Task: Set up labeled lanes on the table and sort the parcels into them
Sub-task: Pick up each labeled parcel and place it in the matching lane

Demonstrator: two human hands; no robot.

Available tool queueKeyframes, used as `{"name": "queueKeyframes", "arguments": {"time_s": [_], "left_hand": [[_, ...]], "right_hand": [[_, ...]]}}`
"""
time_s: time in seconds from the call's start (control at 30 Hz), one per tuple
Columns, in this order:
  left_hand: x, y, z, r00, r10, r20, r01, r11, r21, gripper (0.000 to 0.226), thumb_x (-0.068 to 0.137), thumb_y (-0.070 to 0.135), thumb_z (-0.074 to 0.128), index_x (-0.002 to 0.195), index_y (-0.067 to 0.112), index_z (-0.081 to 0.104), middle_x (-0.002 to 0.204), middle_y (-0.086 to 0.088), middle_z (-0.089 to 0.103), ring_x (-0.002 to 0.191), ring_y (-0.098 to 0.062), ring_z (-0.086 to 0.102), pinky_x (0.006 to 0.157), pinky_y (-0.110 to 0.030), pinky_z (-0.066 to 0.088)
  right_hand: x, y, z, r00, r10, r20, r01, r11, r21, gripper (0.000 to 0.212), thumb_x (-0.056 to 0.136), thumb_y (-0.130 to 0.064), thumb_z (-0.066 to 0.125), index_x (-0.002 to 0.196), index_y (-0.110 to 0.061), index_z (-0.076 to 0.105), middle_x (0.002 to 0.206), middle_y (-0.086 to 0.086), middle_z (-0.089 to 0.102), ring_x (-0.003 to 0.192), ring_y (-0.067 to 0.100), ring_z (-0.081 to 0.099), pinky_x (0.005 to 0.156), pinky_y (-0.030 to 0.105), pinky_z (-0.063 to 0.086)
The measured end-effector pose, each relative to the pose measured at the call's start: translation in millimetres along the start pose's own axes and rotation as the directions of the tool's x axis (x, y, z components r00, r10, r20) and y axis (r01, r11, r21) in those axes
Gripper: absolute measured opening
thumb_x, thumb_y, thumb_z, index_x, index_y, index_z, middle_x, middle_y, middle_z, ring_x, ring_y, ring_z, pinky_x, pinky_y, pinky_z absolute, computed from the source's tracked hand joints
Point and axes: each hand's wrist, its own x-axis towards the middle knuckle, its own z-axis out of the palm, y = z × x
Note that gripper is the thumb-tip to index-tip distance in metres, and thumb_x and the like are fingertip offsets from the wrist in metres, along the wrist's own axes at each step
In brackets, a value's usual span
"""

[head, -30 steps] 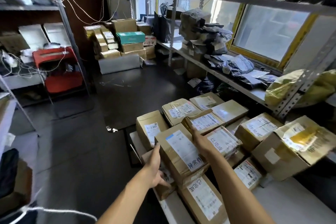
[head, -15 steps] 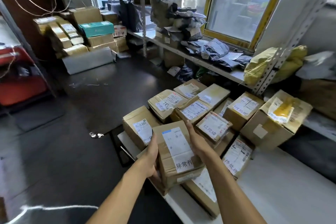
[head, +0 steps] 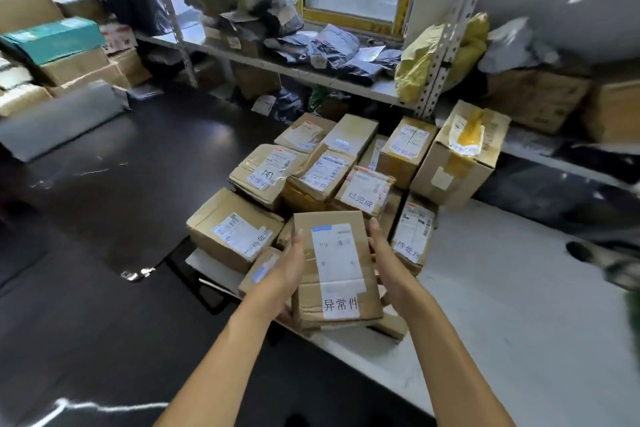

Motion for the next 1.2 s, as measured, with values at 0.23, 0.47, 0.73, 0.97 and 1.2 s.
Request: {"name": "queueKeyframes", "arguments": {"time_s": [0.23, 0.47, 0.73, 0.97, 1.2], "left_hand": [[-29, 2, 50, 0.988, 0.022, 0.152, -0.042, 0.991, 0.129, 0.066, 0.098, 0.073, 0.014, 0.154, 0.043, 0.033, 0.15, 0.007, 0.052, 0.138, -0.02, 0.046, 0.105, -0.036, 0.034], [-93, 1, 117, 0.969, 0.025, 0.244, -0.066, 0.985, 0.159, 0.059, 0.104, 0.064, 0.016, 0.117, 0.027, 0.06, 0.107, -0.001, 0.068, 0.098, -0.018, 0.062, 0.091, -0.043, 0.05], [-181, -29, 234, 0.926, -0.011, 0.378, -0.092, 0.963, 0.254, 0.066, 0.096, 0.076, 0.008, 0.101, 0.039, 0.063, 0.103, -0.006, 0.07, 0.1, -0.032, 0.065, 0.089, -0.062, 0.053], [-258, -46, 331, 0.858, 0.057, 0.511, -0.234, 0.928, 0.289, 0.053, 0.1, 0.069, 0.01, 0.09, 0.046, 0.057, 0.101, 0.003, 0.064, 0.101, -0.03, 0.062, 0.094, -0.067, 0.049], [-304, -60, 433, 0.718, -0.003, 0.696, -0.349, 0.864, 0.363, 0.052, 0.096, 0.076, 0.005, 0.102, 0.056, 0.053, 0.114, 0.004, 0.063, 0.112, -0.032, 0.06, 0.095, -0.068, 0.049]], "right_hand": [[-48, 26, -46, 0.991, 0.001, -0.135, 0.007, 0.998, 0.061, 0.054, 0.098, -0.076, 0.017, 0.096, -0.047, 0.063, 0.091, -0.018, 0.065, 0.086, 0.008, 0.06, 0.089, 0.044, 0.043], [-116, 77, -104, 0.972, -0.043, -0.23, 0.073, 0.99, 0.123, 0.06, 0.1, -0.074, 0.012, 0.1, -0.048, 0.066, 0.102, -0.017, 0.067, 0.093, 0.009, 0.061, 0.09, 0.046, 0.046], [-233, 164, -198, 0.92, -0.09, -0.38, 0.173, 0.966, 0.19, 0.066, 0.105, -0.065, 0.006, 0.1, -0.043, 0.068, 0.073, -0.029, 0.072, 0.083, 0.0, 0.064, 0.068, 0.026, 0.043], [-319, 227, -264, 0.817, -0.13, -0.562, 0.335, 0.9, 0.279, 0.051, 0.109, -0.056, 0.014, 0.099, -0.044, 0.062, 0.065, -0.037, 0.066, 0.061, -0.024, 0.059, 0.06, 0.007, 0.045], [-363, 312, -334, 0.592, -0.11, -0.799, 0.476, 0.847, 0.236, 0.073, 0.083, -0.093, 0.039, 0.143, -0.054, 0.052, 0.148, -0.018, 0.056, 0.133, 0.012, 0.056, 0.109, 0.046, 0.049]]}}
